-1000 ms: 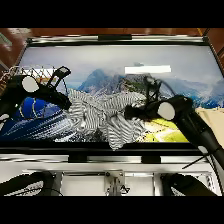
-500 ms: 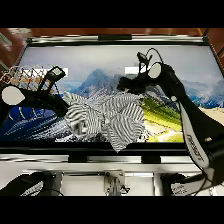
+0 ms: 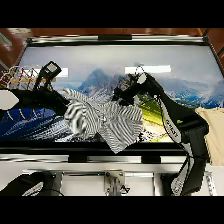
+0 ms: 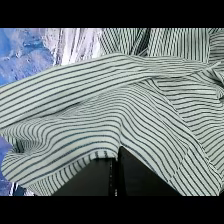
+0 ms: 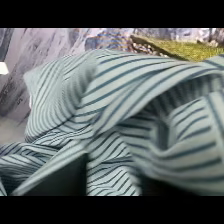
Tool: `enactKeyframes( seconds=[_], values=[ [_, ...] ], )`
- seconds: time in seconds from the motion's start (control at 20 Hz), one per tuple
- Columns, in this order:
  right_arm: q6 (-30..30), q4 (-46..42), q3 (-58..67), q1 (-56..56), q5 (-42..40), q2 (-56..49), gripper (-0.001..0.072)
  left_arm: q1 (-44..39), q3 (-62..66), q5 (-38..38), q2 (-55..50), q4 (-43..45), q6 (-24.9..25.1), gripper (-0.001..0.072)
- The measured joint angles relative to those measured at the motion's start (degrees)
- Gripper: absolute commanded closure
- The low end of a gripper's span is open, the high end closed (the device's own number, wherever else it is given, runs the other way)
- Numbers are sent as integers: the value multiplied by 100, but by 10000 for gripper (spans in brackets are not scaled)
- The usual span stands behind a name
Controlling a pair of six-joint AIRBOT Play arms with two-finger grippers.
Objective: Fold the shirts.
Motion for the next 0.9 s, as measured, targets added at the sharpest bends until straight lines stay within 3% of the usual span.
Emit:
enactKeyframes(
  seconds=[0.05, 0.25, 0.4, 0.7, 0.9],
  values=[
    [31, 149, 7, -2, -52, -63, 638, 0, 0, 37, 22, -4, 0, 654],
    [-348, 730, 79, -179, -118, -55, 640, 0, 7, 280, 127, -17, 2, 654],
    [-678, 684, 205, -518, -79, 439, 641, 0, 118, 656, 219, -44, 2, 654],
    [-890, -765, 313, -1364, 365, 2406, 641, -2, 758, 1725, 282, -925, 2, 654],
    [-671, -2291, 140, -1342, 1309, 3722, 641, -4, 828, 1117, 173, -957, 2, 653]
  ],
)
